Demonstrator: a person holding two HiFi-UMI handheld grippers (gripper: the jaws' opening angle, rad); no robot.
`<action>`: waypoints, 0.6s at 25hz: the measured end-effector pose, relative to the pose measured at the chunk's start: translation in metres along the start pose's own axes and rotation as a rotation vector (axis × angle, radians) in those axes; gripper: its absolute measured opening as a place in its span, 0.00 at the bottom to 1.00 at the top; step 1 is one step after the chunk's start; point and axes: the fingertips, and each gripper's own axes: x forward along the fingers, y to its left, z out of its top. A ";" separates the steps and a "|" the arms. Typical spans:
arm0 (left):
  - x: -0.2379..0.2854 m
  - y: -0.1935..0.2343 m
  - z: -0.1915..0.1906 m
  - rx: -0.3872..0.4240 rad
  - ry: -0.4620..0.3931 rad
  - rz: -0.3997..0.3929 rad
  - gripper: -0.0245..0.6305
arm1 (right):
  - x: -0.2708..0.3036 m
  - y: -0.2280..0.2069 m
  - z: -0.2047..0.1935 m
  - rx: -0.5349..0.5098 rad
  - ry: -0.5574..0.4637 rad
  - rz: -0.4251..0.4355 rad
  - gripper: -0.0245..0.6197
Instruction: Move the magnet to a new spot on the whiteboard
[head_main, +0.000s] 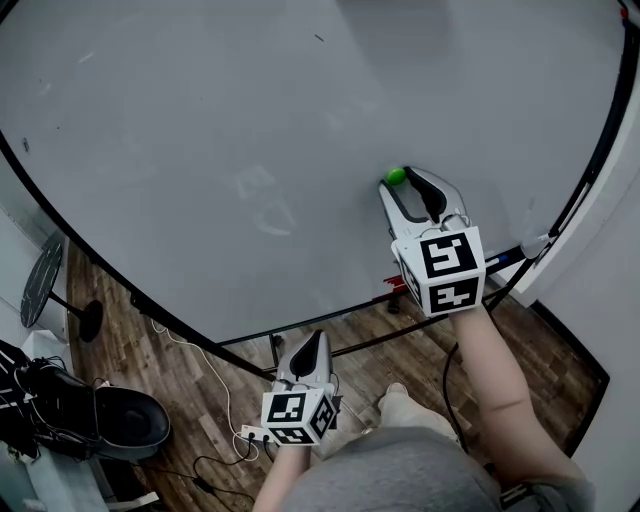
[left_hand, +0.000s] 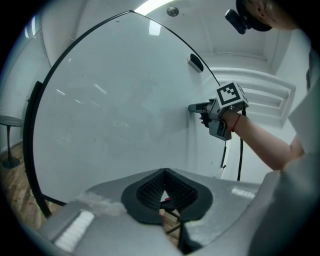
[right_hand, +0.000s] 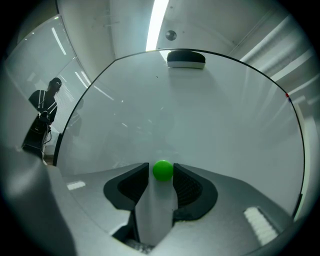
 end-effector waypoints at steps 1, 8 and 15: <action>0.000 0.000 0.000 0.000 0.001 0.000 0.04 | 0.000 0.000 0.000 -0.002 0.000 -0.001 0.28; 0.001 -0.003 0.000 0.002 0.004 -0.009 0.04 | 0.001 -0.001 0.002 -0.017 -0.005 -0.049 0.25; -0.001 -0.003 -0.005 -0.005 0.010 -0.007 0.04 | 0.001 -0.001 0.001 -0.011 -0.012 -0.060 0.23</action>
